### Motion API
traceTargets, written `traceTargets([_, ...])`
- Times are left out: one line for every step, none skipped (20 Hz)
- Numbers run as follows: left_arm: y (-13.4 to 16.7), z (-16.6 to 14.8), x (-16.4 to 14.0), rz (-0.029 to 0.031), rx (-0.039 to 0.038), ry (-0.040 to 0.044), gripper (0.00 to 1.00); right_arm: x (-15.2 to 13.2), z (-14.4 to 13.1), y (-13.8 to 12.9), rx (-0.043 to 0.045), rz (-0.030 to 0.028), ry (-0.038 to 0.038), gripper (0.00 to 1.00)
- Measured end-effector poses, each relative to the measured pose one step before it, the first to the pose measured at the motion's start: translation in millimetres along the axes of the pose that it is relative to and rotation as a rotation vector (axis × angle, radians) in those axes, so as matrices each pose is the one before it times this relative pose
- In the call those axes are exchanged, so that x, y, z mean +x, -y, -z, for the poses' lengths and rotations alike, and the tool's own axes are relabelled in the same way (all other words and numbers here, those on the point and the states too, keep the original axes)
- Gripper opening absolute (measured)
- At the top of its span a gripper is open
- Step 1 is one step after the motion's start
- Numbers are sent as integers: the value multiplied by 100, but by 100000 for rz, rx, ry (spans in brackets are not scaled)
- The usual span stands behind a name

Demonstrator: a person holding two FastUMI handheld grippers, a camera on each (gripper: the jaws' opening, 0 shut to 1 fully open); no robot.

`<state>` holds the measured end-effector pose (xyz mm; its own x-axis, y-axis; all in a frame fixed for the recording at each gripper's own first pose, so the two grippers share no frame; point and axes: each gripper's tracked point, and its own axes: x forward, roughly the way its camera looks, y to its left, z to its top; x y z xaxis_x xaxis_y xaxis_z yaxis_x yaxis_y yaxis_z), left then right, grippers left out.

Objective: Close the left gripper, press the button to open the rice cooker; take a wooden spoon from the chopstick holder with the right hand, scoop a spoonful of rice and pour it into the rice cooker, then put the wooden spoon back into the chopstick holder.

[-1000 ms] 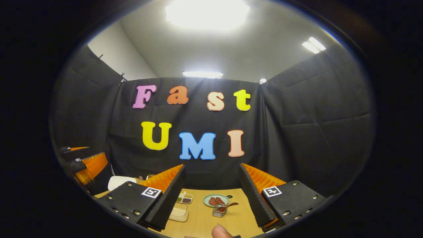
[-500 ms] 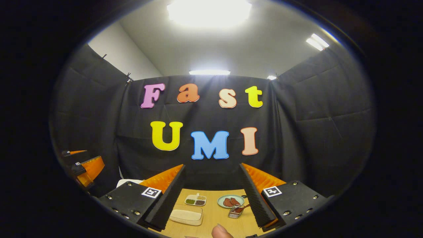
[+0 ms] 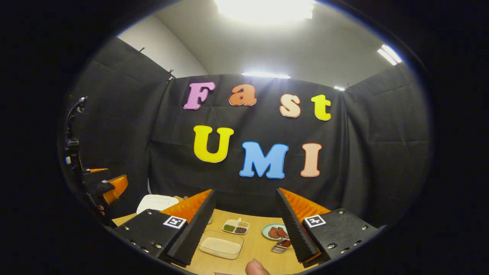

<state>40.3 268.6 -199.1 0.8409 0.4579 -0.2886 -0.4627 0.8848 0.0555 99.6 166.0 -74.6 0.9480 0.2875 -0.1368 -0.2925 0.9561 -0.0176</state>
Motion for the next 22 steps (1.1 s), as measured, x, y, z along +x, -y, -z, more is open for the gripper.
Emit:
traceTargets([240,680,1117,-783,694,-1233,96,664,-97,289,516,-633,535,96])
traceTargets([435,853,1100,-819,941,-1524,95,665,328,27,401,-1408,-796,96])
traceTargets([288,786,1220,-1258,806,-2056,89,515,269,3,228,-1900,-693,96])
traceTargets([276,858,1140,-1005,136,-1278,89,490,-101,368,144,-943,907,96])
traceTargets([391,525,1167,-657,184,-1398,83,607,7,617,-138,532,513,96])
traceTargets([243,673,958,-1373,492,-1228,75,491,690,359,-337,160,-1558,96])
traceTargets([-3,550,1314,-1788,877,-1224,66,430,192,18,-78,-388,-743,96])
traceTargets([-292,917,1119,-2316,976,-2090,58,424,-140,314,-226,1022,-404,96])
traceTargets([6,977,1411,-1199,740,-1917,50,470,0,440,-287,1740,-322,96])
traceTargets([432,1154,1587,411,1121,-1701,42,498,-189,194,81,1970,430,96])
traceTargets([202,1369,1694,9,2922,-3616,34,687,40,175,159,3054,-607,96])
traceTargets([-110,1549,1630,-1275,4029,-3893,27,554,500,286,227,3189,-1730,96])
traceTargets([74,1207,1617,-234,2433,-1636,22,603,14,-392,79,1308,-436,96])
traceTargets([246,1129,1769,1667,589,-1732,17,582,-304,-455,-1258,1130,496,96])
traceTargets([128,1116,1278,454,48,-3002,10,663,5,12,-2692,2144,-586,96])
traceTargets([105,1443,1514,1264,-1034,-3504,10,573,387,56,-2363,1646,-1205,96])
traceTargets([424,1008,837,1963,-2167,-2387,10,430,184,-396,-944,240,-848,96])
traceTargets([-216,410,1021,-287,-1251,-1417,10,488,249,-521,35,-94,-1258,96])
traceTargets([-883,266,1409,-4009,931,-1193,9,322,249,-301,196,-68,-1532,96])
traceTargets([-739,92,1294,-3715,1869,-685,9,311,409,-156,389,-268,-1535,96])
traceTargets([-586,281,1427,-2422,1189,-847,9,402,231,-274,438,-495,-1453,96])
traceTargets([333,685,953,7,-559,-2555,9,365,506,-20,-67,141,-1866,96])
